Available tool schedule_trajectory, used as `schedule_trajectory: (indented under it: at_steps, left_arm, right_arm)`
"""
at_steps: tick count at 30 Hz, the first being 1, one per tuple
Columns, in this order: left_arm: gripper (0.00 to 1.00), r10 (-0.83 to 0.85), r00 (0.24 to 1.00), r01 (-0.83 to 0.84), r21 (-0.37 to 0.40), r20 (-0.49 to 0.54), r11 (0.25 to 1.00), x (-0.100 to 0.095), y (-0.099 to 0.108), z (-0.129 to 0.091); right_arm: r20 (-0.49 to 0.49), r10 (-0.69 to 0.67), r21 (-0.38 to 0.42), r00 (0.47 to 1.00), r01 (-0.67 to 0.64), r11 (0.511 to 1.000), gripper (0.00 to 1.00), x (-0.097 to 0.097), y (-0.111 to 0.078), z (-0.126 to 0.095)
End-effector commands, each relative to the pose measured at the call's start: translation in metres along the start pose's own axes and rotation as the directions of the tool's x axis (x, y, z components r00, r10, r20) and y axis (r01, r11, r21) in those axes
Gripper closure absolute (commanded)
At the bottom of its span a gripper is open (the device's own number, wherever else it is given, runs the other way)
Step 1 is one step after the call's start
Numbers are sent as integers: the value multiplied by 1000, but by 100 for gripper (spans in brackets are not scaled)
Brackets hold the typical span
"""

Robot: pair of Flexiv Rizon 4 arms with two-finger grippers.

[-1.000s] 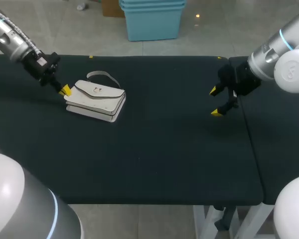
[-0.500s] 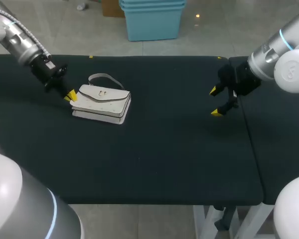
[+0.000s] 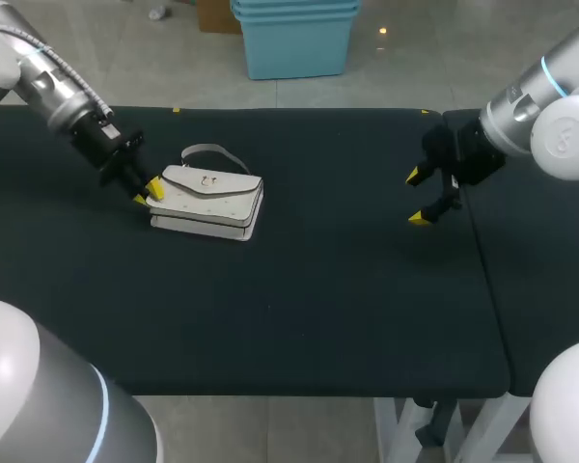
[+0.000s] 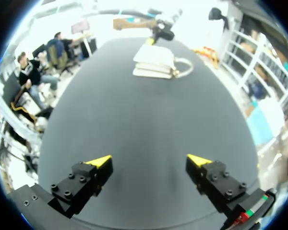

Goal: Pick up the bag, open it, inspect its contents, close it, and place it on the opposite side

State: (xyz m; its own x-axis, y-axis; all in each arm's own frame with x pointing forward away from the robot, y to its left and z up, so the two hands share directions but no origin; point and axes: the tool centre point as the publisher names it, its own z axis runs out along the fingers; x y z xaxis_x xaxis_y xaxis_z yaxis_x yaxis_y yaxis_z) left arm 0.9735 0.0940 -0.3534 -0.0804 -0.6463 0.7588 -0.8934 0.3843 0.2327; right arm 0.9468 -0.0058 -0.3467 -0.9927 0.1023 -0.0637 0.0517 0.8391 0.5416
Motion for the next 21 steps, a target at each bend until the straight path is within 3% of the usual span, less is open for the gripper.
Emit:
schedule_trajectory:
  at_steps: [1, 5, 14, 21]
  left_arm:
    - [58, -8, 1000, 2, 243, 22, 970, 6, 7, -4]
    - [69, -18, 1000, 12, 265, 20, 964, 4, 3, -13]
    - [61, -23, 1000, 19, 292, 9, 956, -7, -10, -12]
    - [68, -8, 1000, 17, 355, -27, 935, -5, -21, -8]
  right_arm:
    - [-2, -1, -2, 1000, 1, 1000, 0, -1, 0, 0]
    - [-2, -1, -2, 1000, 1, 1000, 0, -1, 0, 0]
    - [-2, -1, -2, 1000, 1, 1000, 0, -1, 0, 0]
    - [-2, -1, -2, 1000, 1, 1000, 0, -1, 0, 0]
